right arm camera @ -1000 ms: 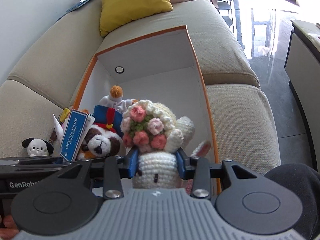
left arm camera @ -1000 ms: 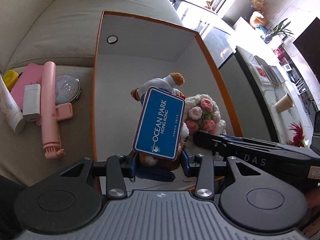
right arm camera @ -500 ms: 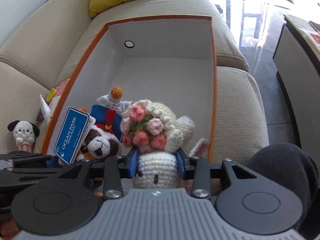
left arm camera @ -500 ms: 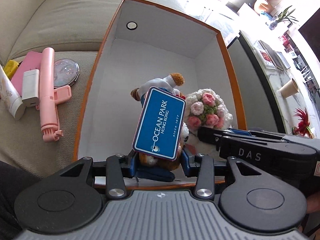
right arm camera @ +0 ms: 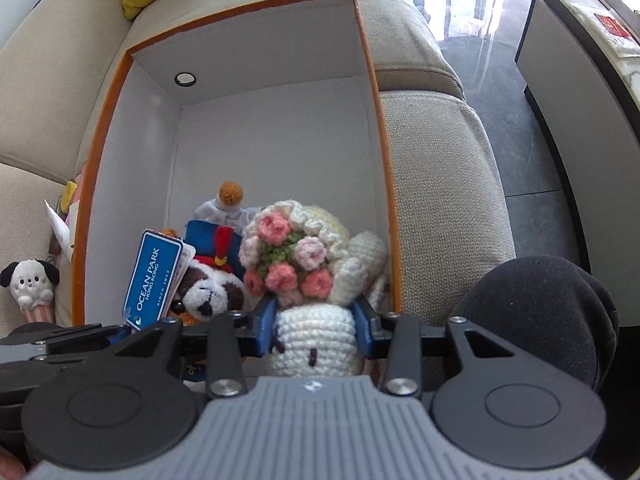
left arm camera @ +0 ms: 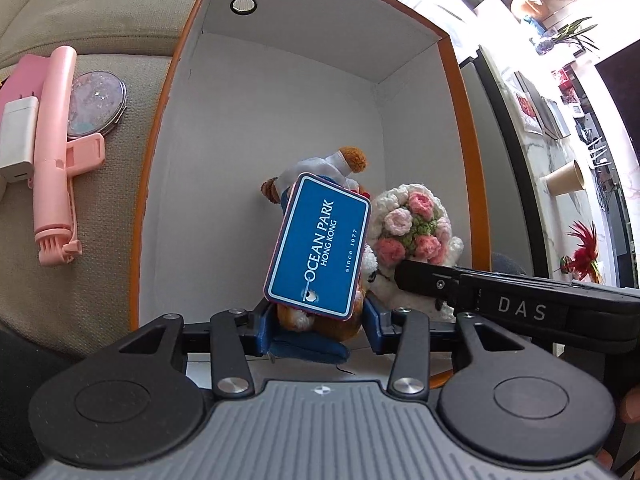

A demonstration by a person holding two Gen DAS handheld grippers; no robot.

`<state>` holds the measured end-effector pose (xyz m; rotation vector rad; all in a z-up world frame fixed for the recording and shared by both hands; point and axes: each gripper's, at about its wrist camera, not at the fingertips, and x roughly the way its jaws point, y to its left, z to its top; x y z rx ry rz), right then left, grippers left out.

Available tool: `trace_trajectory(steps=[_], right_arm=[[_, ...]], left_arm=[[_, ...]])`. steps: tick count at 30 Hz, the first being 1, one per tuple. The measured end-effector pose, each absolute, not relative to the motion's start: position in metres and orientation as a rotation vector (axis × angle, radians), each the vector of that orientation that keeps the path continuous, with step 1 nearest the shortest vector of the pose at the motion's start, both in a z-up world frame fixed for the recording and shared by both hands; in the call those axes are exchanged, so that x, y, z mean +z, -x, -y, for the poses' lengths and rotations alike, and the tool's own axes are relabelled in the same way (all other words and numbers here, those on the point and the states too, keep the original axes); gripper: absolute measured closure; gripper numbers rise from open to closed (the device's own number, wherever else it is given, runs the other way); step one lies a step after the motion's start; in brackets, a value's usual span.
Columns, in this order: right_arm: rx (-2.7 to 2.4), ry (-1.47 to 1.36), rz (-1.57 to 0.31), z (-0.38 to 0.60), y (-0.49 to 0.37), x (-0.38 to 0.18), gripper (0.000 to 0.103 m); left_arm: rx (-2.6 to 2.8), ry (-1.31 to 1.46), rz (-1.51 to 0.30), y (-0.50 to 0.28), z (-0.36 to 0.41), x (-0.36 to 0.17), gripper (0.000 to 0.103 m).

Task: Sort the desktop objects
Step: 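Lift the Ocean Park keychain with the left gripper while the right gripper lifts the crocheted doll, then lower both held toys into the orange box and open both grippers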

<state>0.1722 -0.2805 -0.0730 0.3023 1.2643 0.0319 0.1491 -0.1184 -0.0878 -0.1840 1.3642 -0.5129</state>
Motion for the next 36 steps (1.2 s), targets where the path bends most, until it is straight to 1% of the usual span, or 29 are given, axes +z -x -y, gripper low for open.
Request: trace_trajectory(steps=[18, 19, 20, 21, 22, 25, 26, 27, 28, 30, 31, 34, 36], right_arm=[[0.042, -0.355, -1.271, 0.280, -0.162, -0.053, 0.056], [0.044, -0.350, -1.261, 0.280, -0.160, -0.049, 0.054], [0.041, -0.334, -1.246, 0.280, -0.157, -0.044, 0.040], [0.053, -0.327, -1.228, 0.280, -0.154, -0.039, 0.038], [0.055, -0.312, -1.217, 0.280, -0.152, -0.035, 0.038], [0.059, -0.267, -1.186, 0.280, -0.145, -0.026, 0.046], [0.063, -0.257, -1.182, 0.281, -0.143, -0.025, 0.051], [0.070, -0.245, -1.180, 0.281, -0.142, -0.024, 0.060], [0.078, -0.232, -1.182, 0.282, -0.141, -0.025, 0.063], [0.095, -0.221, -1.184, 0.283, -0.140, -0.030, 0.077], [0.103, -0.212, -1.188, 0.283, -0.140, -0.032, 0.079], [0.108, -0.186, -1.184, 0.282, -0.139, -0.039, 0.080], [0.109, -0.183, -1.182, 0.283, -0.139, -0.042, 0.080]], left_arm=[[-0.535, 0.232, -1.368, -0.147, 0.117, -0.085, 0.051], [-0.530, 0.231, -1.371, -0.147, 0.118, -0.085, 0.051], [-0.532, 0.228, -1.373, -0.146, 0.120, -0.086, 0.051], [-0.531, 0.215, -1.375, -0.146, 0.122, -0.086, 0.051], [-0.527, 0.200, -1.373, -0.145, 0.124, -0.086, 0.051], [-0.506, 0.118, -1.370, -0.142, 0.136, -0.089, 0.050], [-0.499, 0.086, -1.374, -0.140, 0.141, -0.090, 0.050], [-0.495, 0.062, -1.382, -0.139, 0.145, -0.092, 0.050], [-0.494, 0.046, -1.396, -0.137, 0.148, -0.096, 0.051], [-0.507, 0.016, -1.433, -0.136, 0.158, -0.104, 0.051], [-0.513, -0.006, -1.444, -0.135, 0.162, -0.107, 0.051], [-0.523, -0.059, -1.424, -0.130, 0.168, -0.108, 0.051], [-0.518, -0.080, -1.394, -0.126, 0.167, -0.104, 0.047]])
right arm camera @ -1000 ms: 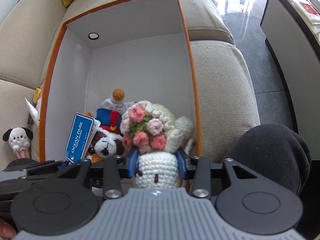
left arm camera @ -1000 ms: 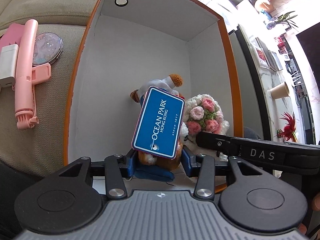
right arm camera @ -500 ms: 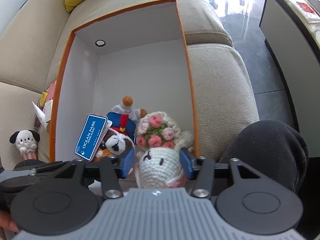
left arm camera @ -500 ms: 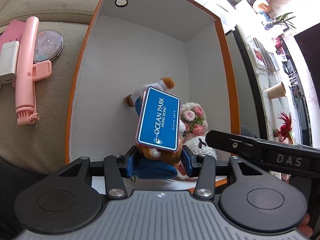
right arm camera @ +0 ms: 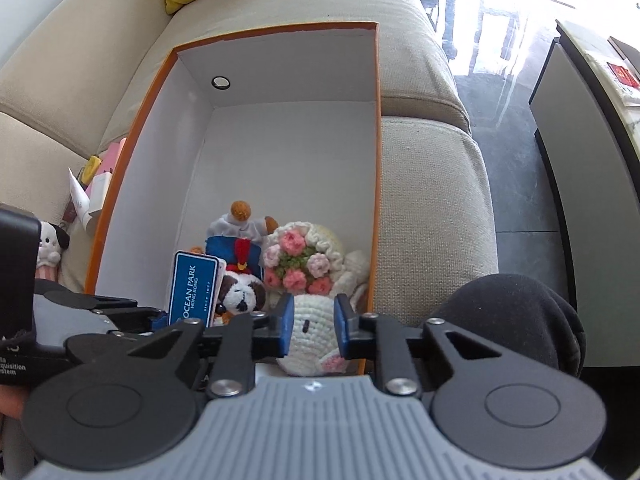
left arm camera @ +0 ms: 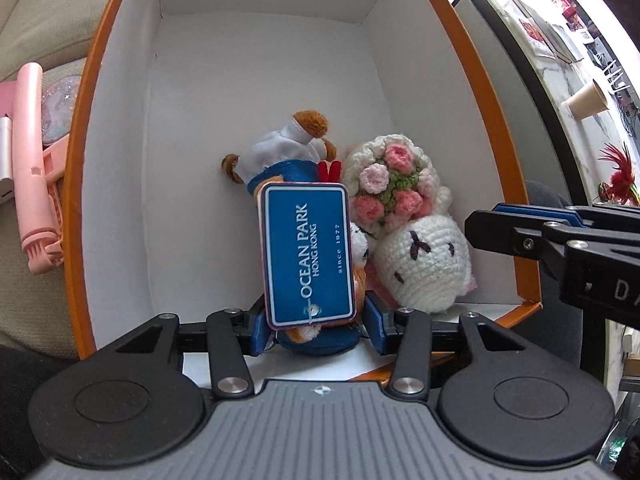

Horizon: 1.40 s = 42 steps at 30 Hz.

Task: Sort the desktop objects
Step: 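Lower both held toys into the orange box and open both grippers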

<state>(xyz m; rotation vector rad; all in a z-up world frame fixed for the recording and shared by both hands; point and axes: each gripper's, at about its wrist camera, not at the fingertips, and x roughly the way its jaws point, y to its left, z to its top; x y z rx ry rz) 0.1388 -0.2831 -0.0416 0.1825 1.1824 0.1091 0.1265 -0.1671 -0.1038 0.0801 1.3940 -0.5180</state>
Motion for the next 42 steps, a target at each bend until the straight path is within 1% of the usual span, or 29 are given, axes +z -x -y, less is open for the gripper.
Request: trace_trajectory(steps=[2, 5, 6, 8, 9, 12, 13, 14, 16, 17, 18, 20, 21, 22, 25, 29, 31, 32, 33, 34, 35, 36, 37, 42], right_arm=[[0.111, -0.184, -1.183, 0.284, -0.139, -0.043, 0.079], [0.121, -0.178, -1.178, 0.284, -0.141, -0.043, 0.079], [0.125, -0.172, -1.176, 0.284, -0.141, -0.043, 0.079], [0.144, -0.151, -1.171, 0.280, -0.142, -0.042, 0.079], [0.157, -0.136, -1.170, 0.277, -0.142, -0.042, 0.079], [0.194, -0.077, -1.177, 0.267, -0.143, -0.044, 0.079], [0.197, -0.053, -1.183, 0.263, -0.144, -0.047, 0.080], [0.197, -0.030, -1.191, 0.260, -0.145, -0.051, 0.080], [0.198, 0.015, -1.207, 0.256, -0.148, -0.058, 0.084], [0.200, 0.028, -1.214, 0.255, -0.148, -0.061, 0.088], [0.201, 0.033, -1.220, 0.255, -0.148, -0.063, 0.089], [0.195, 0.031, -1.251, 0.256, -0.150, -0.067, 0.091], [0.192, 0.025, -1.270, 0.257, -0.151, -0.070, 0.103], [0.199, 0.015, -1.290, 0.258, -0.152, -0.076, 0.103], [0.214, 0.027, -1.296, 0.254, -0.150, -0.082, 0.103], [0.212, 0.026, -1.282, 0.252, -0.150, -0.078, 0.103], [0.221, 0.003, -1.273, 0.255, -0.150, -0.074, 0.102], [0.220, -0.005, -1.259, 0.256, -0.150, -0.070, 0.097], [0.222, -0.013, -1.240, 0.257, -0.150, -0.067, 0.095], [0.227, -0.022, -1.219, 0.258, -0.152, -0.063, 0.093], [0.231, -0.031, -1.208, 0.257, -0.153, -0.061, 0.080], [0.236, -0.039, -1.198, 0.256, -0.156, -0.059, 0.072], [0.245, -0.046, -1.189, 0.254, -0.158, -0.057, 0.072], [0.302, -0.057, -1.173, 0.236, -0.167, -0.056, 0.072]], left_arm=[[-0.513, -0.095, -1.359, -0.124, 0.164, -0.097, 0.037], [-0.542, -0.080, -1.330, -0.121, 0.158, -0.091, 0.038], [-0.543, -0.090, -1.319, -0.119, 0.158, -0.090, 0.039], [-0.532, -0.105, -1.292, -0.118, 0.158, -0.088, 0.044], [-0.531, -0.116, -1.286, -0.117, 0.160, -0.089, 0.045], [-0.525, -0.120, -1.305, -0.119, 0.162, -0.095, 0.051], [-0.526, -0.125, -1.309, -0.119, 0.161, -0.097, 0.057], [-0.532, -0.114, -1.315, -0.119, 0.158, -0.098, 0.059], [-0.551, -0.077, -1.333, -0.121, 0.156, -0.103, 0.061], [-0.557, -0.072, -1.333, -0.122, 0.156, -0.104, 0.062], [-0.567, -0.071, -1.334, -0.122, 0.156, -0.104, 0.063], [-0.597, -0.054, -1.346, -0.122, 0.156, -0.106, 0.070], [-0.614, -0.042, -1.350, -0.123, 0.156, -0.106, 0.071], [-0.625, -0.033, -1.358, -0.124, 0.156, -0.106, 0.074], [-0.622, -0.042, -1.360, -0.123, 0.158, -0.108, 0.073], [-0.616, -0.058, -1.332, -0.119, 0.157, -0.102, 0.071], [-0.613, -0.062, -1.319, -0.119, 0.155, -0.098, 0.071], [-0.613, -0.066, -1.313, -0.119, 0.153, -0.096, 0.070], [-0.614, -0.070, -1.307, -0.118, 0.152, -0.094, 0.069], [-0.616, -0.072, -1.297, -0.118, 0.149, -0.091, 0.066], [-0.618, -0.074, -1.286, -0.117, 0.147, -0.088, 0.061], [-0.623, -0.074, -1.275, -0.115, 0.144, -0.084, 0.058], [-0.636, -0.063, -1.258, -0.113, 0.139, -0.079, 0.056], [-0.621, -0.057, -1.150, -0.108, 0.114, -0.045, 0.056]])
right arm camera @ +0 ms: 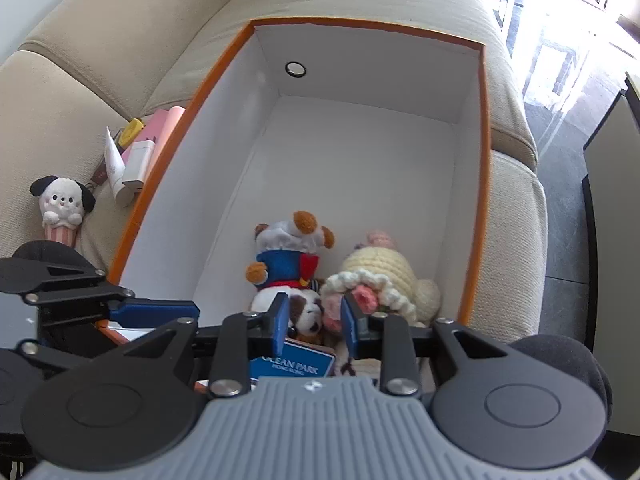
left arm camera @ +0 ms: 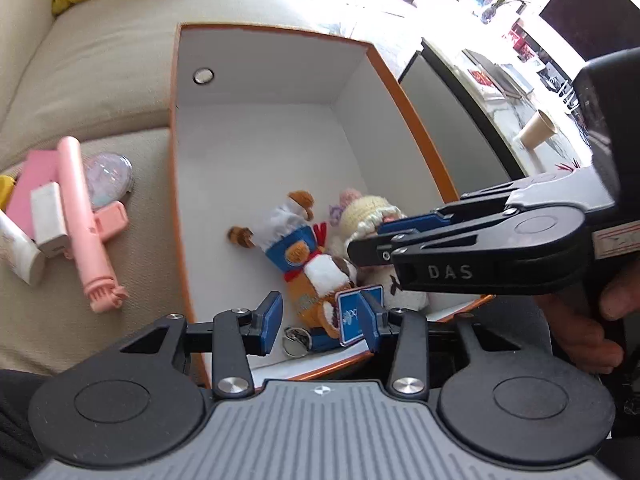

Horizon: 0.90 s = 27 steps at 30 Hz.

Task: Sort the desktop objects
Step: 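Lower both held toys into the orange box and open both grippers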

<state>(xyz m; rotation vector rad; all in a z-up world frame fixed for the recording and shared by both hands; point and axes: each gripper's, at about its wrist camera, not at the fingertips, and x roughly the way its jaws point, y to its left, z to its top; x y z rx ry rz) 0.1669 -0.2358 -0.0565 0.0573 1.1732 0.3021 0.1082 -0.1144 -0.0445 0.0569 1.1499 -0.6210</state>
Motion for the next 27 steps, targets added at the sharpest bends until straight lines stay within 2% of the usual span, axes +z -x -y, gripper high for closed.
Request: trace_trajectory(steps=[4, 7, 10, 12, 14, 17, 25, 27], right_arm=[[0.324, -0.042, -1.178, 0.220, -0.175, -0.064, 0.070], [0.315, -0.003, -1.183, 0.207, -0.184, -0.072, 0.062], [0.315, -0.013, -1.211, 0.201, -0.194, -0.083, 0.051], [0.322, -0.055, -1.254, 0.201, -0.199, -0.091, 0.054], [0.325, -0.106, -1.306, 0.203, -0.200, -0.096, 0.066], [0.267, -0.068, -1.313, 0.207, -0.195, -0.093, 0.077], [0.255, -0.110, -1.326, 0.215, -0.196, -0.093, 0.076], [0.262, -0.106, -1.309, 0.213, -0.194, -0.089, 0.071]], left_arm=[[-0.556, -0.031, -1.051, -0.111, 0.089, -0.021, 0.056], [-0.490, 0.005, -0.999, -0.121, 0.071, -0.015, 0.053], [-0.444, 0.027, -1.037, -0.134, 0.061, -0.025, 0.052], [-0.451, 0.050, -1.070, -0.139, 0.058, -0.034, 0.052], [-0.446, 0.067, -1.105, -0.138, 0.054, -0.042, 0.052], [-0.458, 0.087, -1.127, -0.136, 0.052, -0.049, 0.058], [-0.456, 0.111, -1.121, -0.130, 0.051, -0.048, 0.059], [-0.452, 0.114, -1.109, -0.127, 0.046, -0.043, 0.059]])
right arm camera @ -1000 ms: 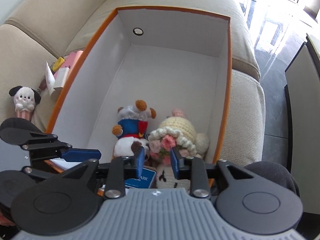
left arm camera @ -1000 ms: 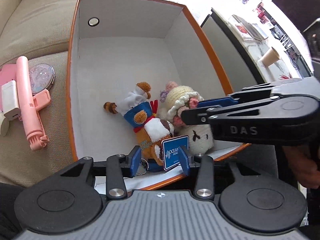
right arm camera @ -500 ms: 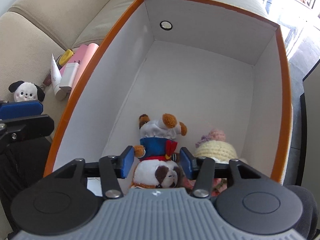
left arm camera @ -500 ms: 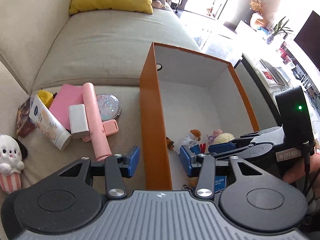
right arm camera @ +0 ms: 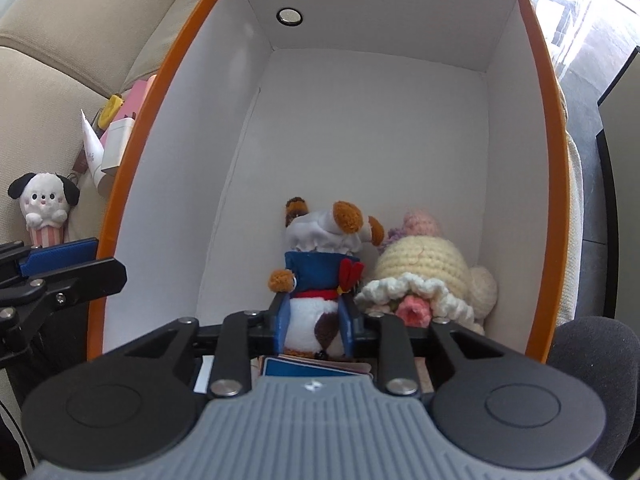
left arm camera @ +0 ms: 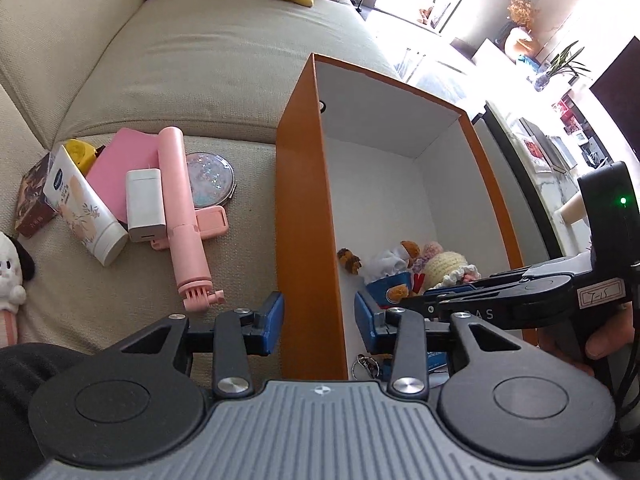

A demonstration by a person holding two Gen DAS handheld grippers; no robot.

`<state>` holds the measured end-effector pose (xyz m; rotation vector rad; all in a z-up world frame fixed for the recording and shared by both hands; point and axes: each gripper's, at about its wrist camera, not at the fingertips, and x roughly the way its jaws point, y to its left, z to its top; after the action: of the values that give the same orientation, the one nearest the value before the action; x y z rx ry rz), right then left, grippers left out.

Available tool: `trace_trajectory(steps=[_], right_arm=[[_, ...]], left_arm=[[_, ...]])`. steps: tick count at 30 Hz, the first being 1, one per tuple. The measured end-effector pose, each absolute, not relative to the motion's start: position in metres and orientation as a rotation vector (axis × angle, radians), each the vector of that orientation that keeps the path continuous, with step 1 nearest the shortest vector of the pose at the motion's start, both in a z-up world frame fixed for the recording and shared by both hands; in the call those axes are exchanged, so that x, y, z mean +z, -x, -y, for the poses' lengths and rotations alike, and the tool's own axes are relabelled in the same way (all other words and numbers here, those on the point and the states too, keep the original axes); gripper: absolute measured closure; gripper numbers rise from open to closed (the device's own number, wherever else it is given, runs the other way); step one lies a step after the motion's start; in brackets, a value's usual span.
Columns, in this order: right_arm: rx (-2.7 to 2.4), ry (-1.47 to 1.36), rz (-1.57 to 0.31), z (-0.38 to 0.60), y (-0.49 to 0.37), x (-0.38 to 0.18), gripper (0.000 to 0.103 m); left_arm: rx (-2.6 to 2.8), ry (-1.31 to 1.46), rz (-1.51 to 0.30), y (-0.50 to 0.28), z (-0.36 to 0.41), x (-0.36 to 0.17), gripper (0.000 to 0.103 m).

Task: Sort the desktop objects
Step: 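Grasp the white plush dog with the left gripper while the right grasps the Vaseline tube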

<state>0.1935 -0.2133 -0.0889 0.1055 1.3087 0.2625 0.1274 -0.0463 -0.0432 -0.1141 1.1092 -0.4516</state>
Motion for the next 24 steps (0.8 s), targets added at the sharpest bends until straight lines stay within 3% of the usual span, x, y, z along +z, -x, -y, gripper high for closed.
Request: trace_trajectory(steps=[5, 10, 12, 14, 24], right_arm=[[0.290, -0.056, -1.221, 0.210, -0.183, -0.059, 0.071], [0.376, -0.020, -1.009, 0.191, -0.169, -0.016, 0.071], [0.434, -0.011, -0.910, 0.180, -0.166, -0.003, 0.062], [0.485, 0.007, -0.855, 0.164, -0.166, 0.007, 0.060], [0.644, 0.073, -0.944, 0.073, -0.188, -0.010, 0.060]], left_arm=[[-0.404, 0.116, -1.062, -0.116, 0.023, -0.028, 0.059], [-0.258, 0.108, -1.002, -0.110, -0.030, -0.009, 0.059], [-0.174, 0.102, -0.982, -0.111, -0.056, -0.004, 0.059], [-0.100, 0.105, -0.974, -0.113, -0.080, -0.002, 0.057], [0.072, 0.036, -1.001, -0.131, -0.152, -0.045, 0.040]])
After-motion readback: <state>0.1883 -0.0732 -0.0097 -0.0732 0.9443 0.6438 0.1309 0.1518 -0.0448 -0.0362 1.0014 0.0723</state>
